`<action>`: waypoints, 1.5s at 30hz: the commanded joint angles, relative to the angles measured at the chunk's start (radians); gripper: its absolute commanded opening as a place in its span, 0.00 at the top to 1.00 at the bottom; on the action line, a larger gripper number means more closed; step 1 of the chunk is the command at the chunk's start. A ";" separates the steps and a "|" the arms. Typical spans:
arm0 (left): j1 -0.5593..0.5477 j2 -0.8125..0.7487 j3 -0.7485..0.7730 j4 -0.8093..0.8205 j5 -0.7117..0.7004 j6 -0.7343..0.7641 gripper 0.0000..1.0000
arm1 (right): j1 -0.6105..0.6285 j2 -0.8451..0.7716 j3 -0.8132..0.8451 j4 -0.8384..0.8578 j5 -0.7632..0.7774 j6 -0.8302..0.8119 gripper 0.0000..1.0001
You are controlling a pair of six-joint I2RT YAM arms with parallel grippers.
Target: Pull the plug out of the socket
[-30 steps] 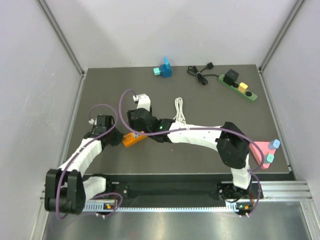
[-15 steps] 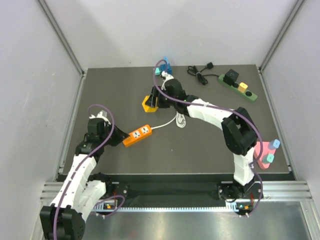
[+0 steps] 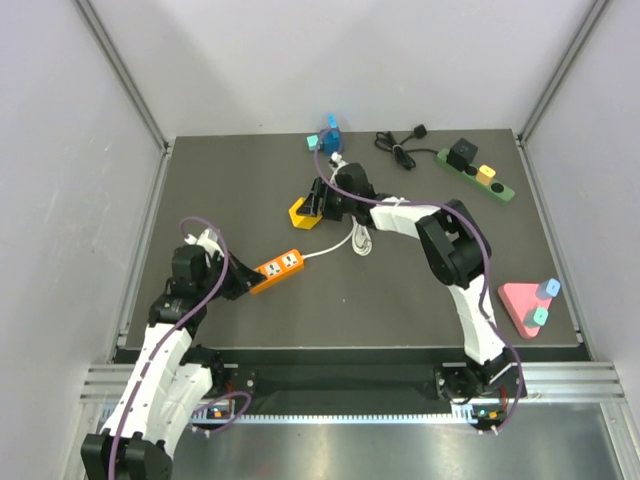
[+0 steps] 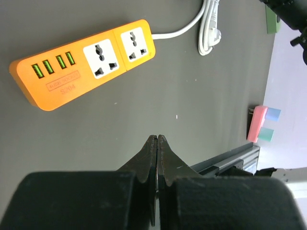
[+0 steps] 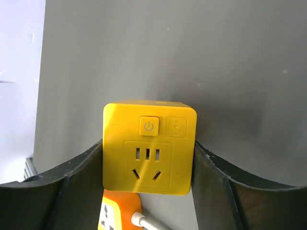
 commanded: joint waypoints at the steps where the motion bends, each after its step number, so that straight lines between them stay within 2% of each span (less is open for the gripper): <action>1: 0.002 -0.018 -0.003 0.020 0.035 -0.001 1.00 | -0.030 0.002 0.053 0.088 -0.025 0.005 0.83; 3: 0.002 -0.017 -0.003 0.019 0.038 -0.001 1.00 | -0.045 0.015 0.059 0.085 -0.024 0.000 0.73; 5: 0.002 -0.015 0.000 0.020 0.041 -0.003 1.00 | -0.057 0.022 0.076 0.055 -0.018 -0.013 0.69; 7: 0.004 -0.017 0.002 0.019 0.045 -0.004 1.00 | -0.065 0.039 0.114 0.011 -0.015 -0.041 0.54; 8: 0.002 -0.017 0.005 0.019 0.045 -0.004 1.00 | -0.071 0.044 0.130 -0.008 -0.015 -0.050 0.43; 9: 0.002 -0.018 0.005 0.019 0.045 -0.004 1.00 | -0.074 0.056 0.165 -0.025 -0.015 -0.064 0.39; 11: 0.002 -0.018 0.006 0.017 0.044 -0.004 1.00 | -0.079 0.061 0.194 -0.082 -0.010 -0.079 0.24; 12: 0.002 -0.021 0.006 0.014 0.044 -0.004 1.00 | -0.080 0.056 0.216 -0.103 -0.004 -0.099 0.10; 13: 0.002 -0.022 0.005 0.014 0.045 -0.001 1.00 | -0.080 0.050 0.226 -0.141 0.008 -0.108 0.02; 14: 0.002 -0.020 0.005 0.013 0.045 -0.003 1.00 | -0.083 0.047 0.240 -0.178 0.017 -0.122 0.00; 19: 0.002 -0.025 0.009 -0.003 0.050 0.003 1.00 | -0.095 -0.034 0.289 -0.338 0.134 -0.208 0.00; 25: 0.002 -0.035 0.015 -0.010 0.056 -0.001 1.00 | -0.115 -0.217 0.161 -0.479 0.333 -0.282 0.00; 30: 0.001 -0.034 0.020 -0.001 0.065 -0.006 1.00 | -0.117 -0.356 -0.078 -0.427 0.335 -0.300 0.02; 33: 0.001 -0.029 0.019 0.000 0.073 -0.004 1.00 | -0.117 -0.403 -0.204 -0.323 0.300 -0.300 0.05; 42: 0.001 -0.069 0.032 -0.049 0.079 0.000 1.00 | -0.115 -0.334 -0.286 -0.261 0.258 -0.280 0.18; 45: 0.002 -0.071 0.038 -0.061 0.079 0.005 1.00 | -0.112 -0.329 -0.312 -0.237 0.243 -0.273 0.32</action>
